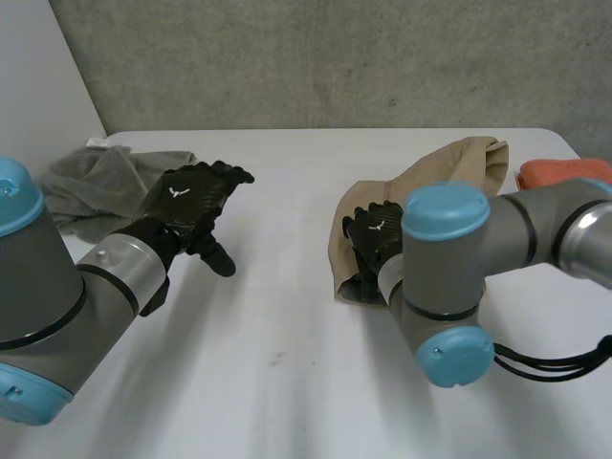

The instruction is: Fold the laundry.

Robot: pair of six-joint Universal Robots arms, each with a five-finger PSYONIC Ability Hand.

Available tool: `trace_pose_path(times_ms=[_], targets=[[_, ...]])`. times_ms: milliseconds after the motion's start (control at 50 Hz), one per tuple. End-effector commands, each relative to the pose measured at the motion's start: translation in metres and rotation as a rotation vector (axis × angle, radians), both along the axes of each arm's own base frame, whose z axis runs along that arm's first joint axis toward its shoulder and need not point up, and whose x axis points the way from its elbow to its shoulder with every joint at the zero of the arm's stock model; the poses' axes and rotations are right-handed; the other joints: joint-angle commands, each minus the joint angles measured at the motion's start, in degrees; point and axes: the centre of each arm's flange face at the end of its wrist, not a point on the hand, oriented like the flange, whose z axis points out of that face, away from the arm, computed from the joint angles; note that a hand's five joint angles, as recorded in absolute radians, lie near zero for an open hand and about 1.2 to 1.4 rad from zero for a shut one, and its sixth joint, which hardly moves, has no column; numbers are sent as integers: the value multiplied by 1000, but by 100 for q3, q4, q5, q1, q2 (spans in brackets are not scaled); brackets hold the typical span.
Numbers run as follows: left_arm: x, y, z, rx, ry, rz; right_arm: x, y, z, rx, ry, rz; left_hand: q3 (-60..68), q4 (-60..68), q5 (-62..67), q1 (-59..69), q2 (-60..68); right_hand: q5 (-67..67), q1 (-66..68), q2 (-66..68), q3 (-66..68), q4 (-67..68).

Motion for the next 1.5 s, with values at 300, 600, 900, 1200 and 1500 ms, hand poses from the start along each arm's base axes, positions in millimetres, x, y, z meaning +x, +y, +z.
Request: trace_pose_path(times_ms=[300,600,900,1200,1500], targets=[[4,-45,2,-106,37,52,-8,20,139,-341,-171,115,-499,-438,-418,-460,-433,6337,6638,6381,6379,6424],[-22,-103,-57,-43,18,-18,-34,83,192,-206,-167,389,-516,-455,-435,-477,-451,6337,6638,6381,6379,6424],[-66,-75,-100,56,33,-307,-41,95,186,-129,-182,389,-499,-439,-419,-460,-434,6337,6638,6381,6379,6424],[-95,-75,-91,16,94,-253,-51,79,183,-96,-210,323,6474,6535,6555,6514,6540,6337,6638,6381,6379,6424],[-62,-98,71,-543,156,-71,-73,-49,215,-297,-239,70,6479,6540,6560,6519,6545,6337,6638,6381,6379,6424]])
